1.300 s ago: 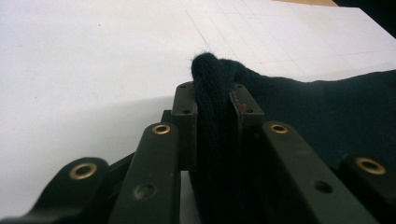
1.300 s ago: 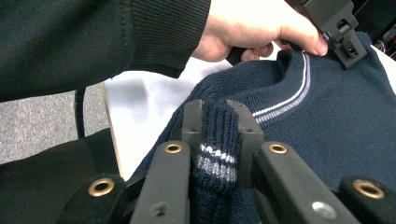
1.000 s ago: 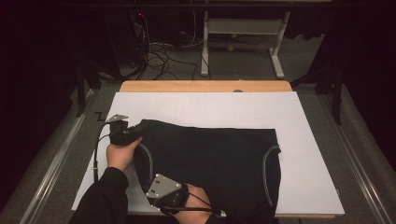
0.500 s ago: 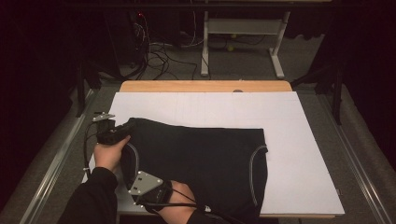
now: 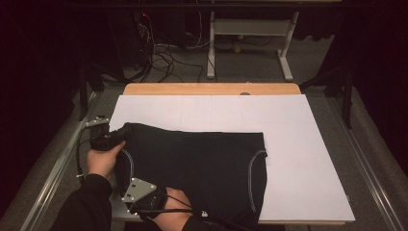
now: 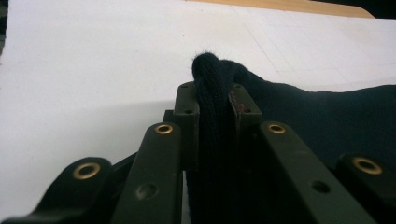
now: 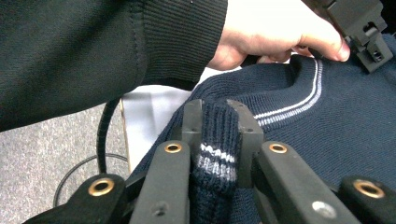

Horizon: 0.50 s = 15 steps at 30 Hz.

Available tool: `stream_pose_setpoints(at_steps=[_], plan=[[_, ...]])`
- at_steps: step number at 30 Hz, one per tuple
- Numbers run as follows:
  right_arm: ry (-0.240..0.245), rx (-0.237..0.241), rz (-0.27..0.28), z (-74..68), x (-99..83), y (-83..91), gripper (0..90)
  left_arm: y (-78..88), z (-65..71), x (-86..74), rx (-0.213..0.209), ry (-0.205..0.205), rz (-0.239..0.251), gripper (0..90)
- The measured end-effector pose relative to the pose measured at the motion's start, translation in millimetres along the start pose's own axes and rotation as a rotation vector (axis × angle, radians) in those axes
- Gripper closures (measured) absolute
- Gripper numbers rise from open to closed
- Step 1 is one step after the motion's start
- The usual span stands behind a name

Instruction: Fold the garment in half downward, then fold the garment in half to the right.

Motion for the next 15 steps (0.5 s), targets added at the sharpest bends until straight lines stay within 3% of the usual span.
stream_pose_setpoints(at_steps=[9, 15], plan=[[0.002, -0.006, 0.000, 1.6, -3.5, 3.8, 80.2, -0.9, -0.1, -1.8, 0.005, 0.021, 0.009, 73.3], [0.003, 0.001, 0.019, -0.7, 4.2, 0.7, 80.1, 5.9, -1.2, 4.8, 0.016, -0.002, 0.012, 73.3]])
Point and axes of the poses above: each handheld gripper's, and its own axes: y roughly backward along the jaws, x roughly out of its top, z roughly to its right, the point moved 8 cm from there along -y, roughly forward along the jaws
